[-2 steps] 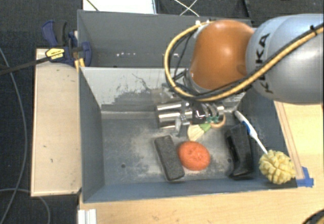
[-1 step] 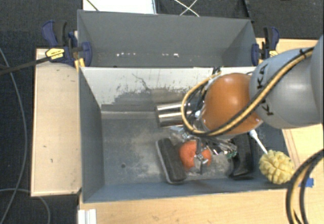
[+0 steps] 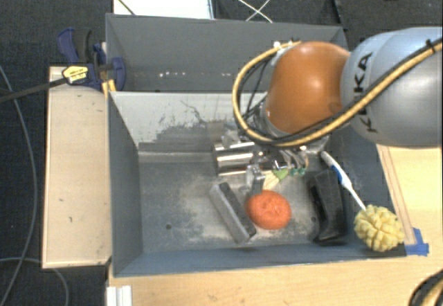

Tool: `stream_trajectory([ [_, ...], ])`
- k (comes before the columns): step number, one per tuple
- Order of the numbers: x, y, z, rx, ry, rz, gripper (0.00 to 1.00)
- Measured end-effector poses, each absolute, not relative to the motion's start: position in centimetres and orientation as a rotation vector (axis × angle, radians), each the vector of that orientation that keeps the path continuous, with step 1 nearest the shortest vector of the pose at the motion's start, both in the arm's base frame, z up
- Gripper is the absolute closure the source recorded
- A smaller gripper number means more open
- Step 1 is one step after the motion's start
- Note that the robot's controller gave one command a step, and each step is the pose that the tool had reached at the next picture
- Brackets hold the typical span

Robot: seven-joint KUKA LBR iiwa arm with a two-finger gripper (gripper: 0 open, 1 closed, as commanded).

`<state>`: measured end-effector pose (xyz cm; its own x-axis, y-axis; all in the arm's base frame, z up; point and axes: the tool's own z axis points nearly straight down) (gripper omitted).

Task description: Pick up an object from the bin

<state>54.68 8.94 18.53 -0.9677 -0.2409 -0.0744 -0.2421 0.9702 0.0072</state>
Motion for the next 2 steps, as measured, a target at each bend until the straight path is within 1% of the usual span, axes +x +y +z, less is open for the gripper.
stream_trajectory([
  [1, 53.0, 3.1, 7.2, -0.723, 3.038, 0.011, 0.0],
  [2, 53.4, 8.5, 17.8, -0.395, 3.017, 0.035, 0.0],
])
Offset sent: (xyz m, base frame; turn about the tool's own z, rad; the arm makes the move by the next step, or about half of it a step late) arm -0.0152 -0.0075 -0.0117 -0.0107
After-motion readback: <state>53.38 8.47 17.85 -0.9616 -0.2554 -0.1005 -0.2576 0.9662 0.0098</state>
